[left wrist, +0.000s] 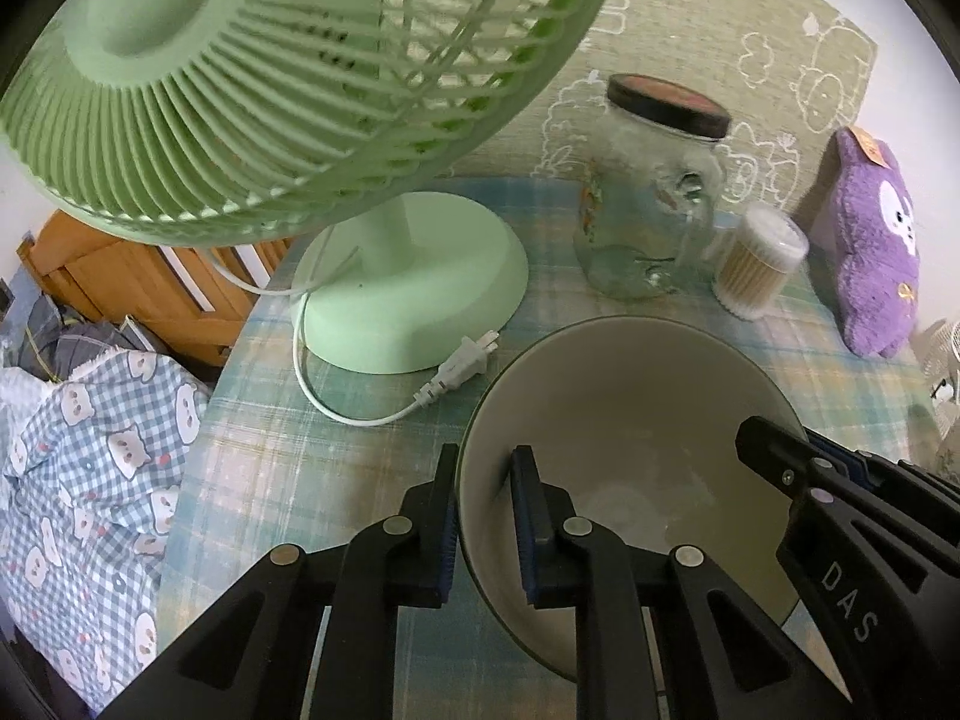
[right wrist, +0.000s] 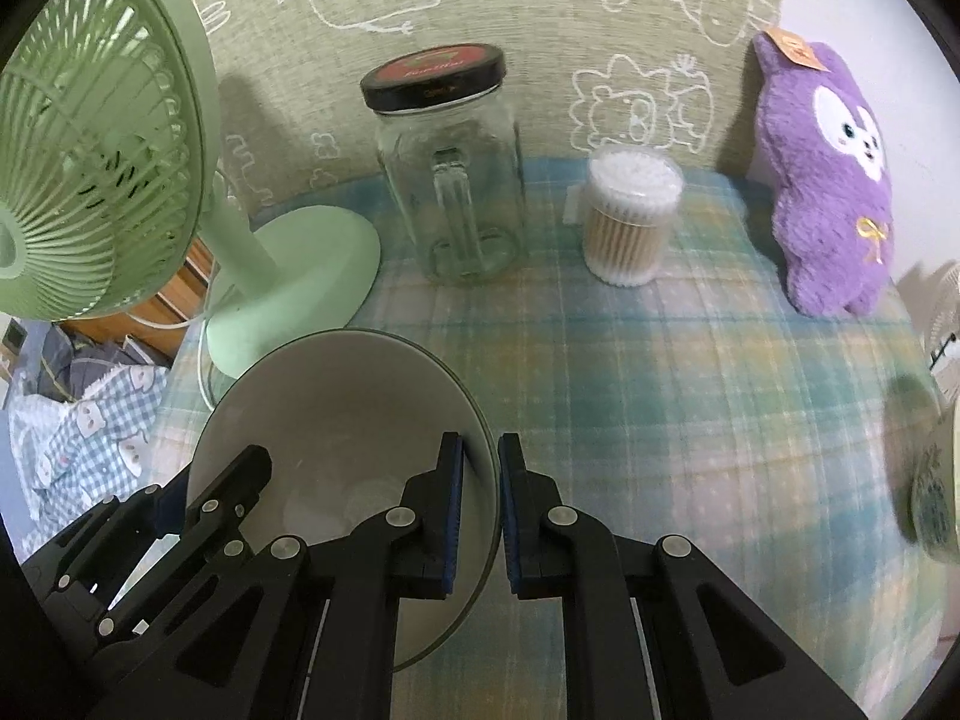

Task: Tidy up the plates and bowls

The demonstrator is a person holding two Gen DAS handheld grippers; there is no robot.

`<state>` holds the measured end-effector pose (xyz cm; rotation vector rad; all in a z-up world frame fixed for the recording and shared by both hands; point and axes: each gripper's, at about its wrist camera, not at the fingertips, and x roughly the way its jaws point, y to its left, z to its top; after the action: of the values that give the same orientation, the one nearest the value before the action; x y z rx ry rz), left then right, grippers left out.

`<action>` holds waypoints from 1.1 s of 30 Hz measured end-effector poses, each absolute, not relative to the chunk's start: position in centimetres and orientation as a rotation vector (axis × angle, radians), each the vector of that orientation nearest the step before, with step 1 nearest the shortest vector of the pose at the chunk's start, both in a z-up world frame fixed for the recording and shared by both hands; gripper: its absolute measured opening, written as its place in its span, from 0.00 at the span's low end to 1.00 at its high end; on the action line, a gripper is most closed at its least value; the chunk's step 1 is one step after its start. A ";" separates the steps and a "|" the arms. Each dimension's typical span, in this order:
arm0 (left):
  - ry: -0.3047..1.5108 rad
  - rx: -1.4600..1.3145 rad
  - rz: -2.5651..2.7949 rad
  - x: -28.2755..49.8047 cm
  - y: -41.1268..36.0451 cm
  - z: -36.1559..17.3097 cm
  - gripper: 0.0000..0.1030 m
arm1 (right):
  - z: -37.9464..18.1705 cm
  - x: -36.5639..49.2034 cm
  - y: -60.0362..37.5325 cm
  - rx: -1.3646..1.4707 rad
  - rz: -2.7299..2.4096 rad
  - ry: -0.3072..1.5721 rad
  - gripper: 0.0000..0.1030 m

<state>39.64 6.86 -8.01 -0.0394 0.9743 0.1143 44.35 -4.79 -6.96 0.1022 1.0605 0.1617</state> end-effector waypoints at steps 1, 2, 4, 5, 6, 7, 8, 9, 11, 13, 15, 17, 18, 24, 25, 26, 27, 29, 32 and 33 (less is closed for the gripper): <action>0.968 -0.034 0.114 39.4 6.6 -7.7 0.13 | -6.6 44.0 -4.9 0.105 0.159 1.057 0.14; 0.963 -0.029 0.112 39.1 6.5 -7.3 0.13 | -6.3 43.7 -5.0 0.105 0.156 1.054 0.14; 0.962 -0.034 0.104 38.6 6.4 -6.9 0.13 | -5.5 42.9 -5.1 0.095 0.147 1.040 0.14; 0.962 -0.037 0.099 38.4 6.3 -6.7 0.13 | -5.2 42.6 -5.1 0.090 0.145 1.034 0.14; 0.961 -0.039 0.096 38.2 6.3 -6.5 0.13 | -5.0 42.4 -5.2 0.089 0.144 1.031 0.14; 0.958 -0.041 0.094 37.9 6.2 -6.2 0.13 | -4.6 42.1 -5.3 0.091 0.142 1.030 0.14; 0.955 -0.040 0.094 37.7 6.2 -6.0 0.13 | -4.3 41.7 -5.4 0.094 0.138 1.029 0.14; 0.952 -0.036 0.096 37.4 6.1 -5.7 0.13 | -4.1 41.5 -5.4 0.096 0.136 1.026 0.14; 0.942 -0.036 0.093 36.8 5.9 -5.2 0.13 | -3.6 40.7 -5.5 0.095 0.128 1.019 0.14; 0.941 -0.040 0.084 36.1 5.8 -4.7 0.13 | -3.0 39.9 -5.7 0.093 0.120 1.016 0.14; 0.936 -0.044 0.080 35.4 5.8 -4.2 0.13 | -2.3 39.1 -5.7 0.092 0.114 1.010 0.14; 0.930 -0.049 0.073 34.5 5.8 -3.5 0.13 | -1.5 38.1 -5.7 0.090 0.108 1.000 0.14; 0.928 -0.051 0.069 34.2 5.9 -3.3 0.13 | -1.3 37.8 -5.7 0.091 0.106 0.997 0.14; 0.906 -0.052 0.044 32.0 6.6 -1.5 0.13 | 0.7 34.9 -5.2 0.101 0.087 0.978 0.14; 0.901 -0.049 0.041 31.7 6.7 -1.2 0.13 | 1.1 34.5 -5.1 0.105 0.083 0.976 0.14; 0.896 -0.048 0.038 31.3 6.8 -0.9 0.13 | 1.3 34.1 -5.0 0.106 0.080 0.974 0.14; 0.894 -0.048 0.035 30.9 6.9 -0.7 0.13 | 1.7 33.6 -4.8 0.106 0.076 0.971 0.14; 0.889 -0.052 0.028 30.2 7.1 -0.2 0.13 | 2.3 32.7 -4.5 0.105 0.070 0.967 0.14; 0.878 -0.052 0.016 29.1 7.5 0.6 0.13 | 3.3 31.4 -4.1 0.108 0.059 0.956 0.14; 0.874 -0.050 0.013 28.9 7.6 0.8 0.13 | 3.6 31.0 -4.0 0.109 0.056 0.952 0.14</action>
<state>28.90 7.59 0.78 -0.0503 0.8739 0.0126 31.01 -3.95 3.58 0.1091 0.9517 0.0560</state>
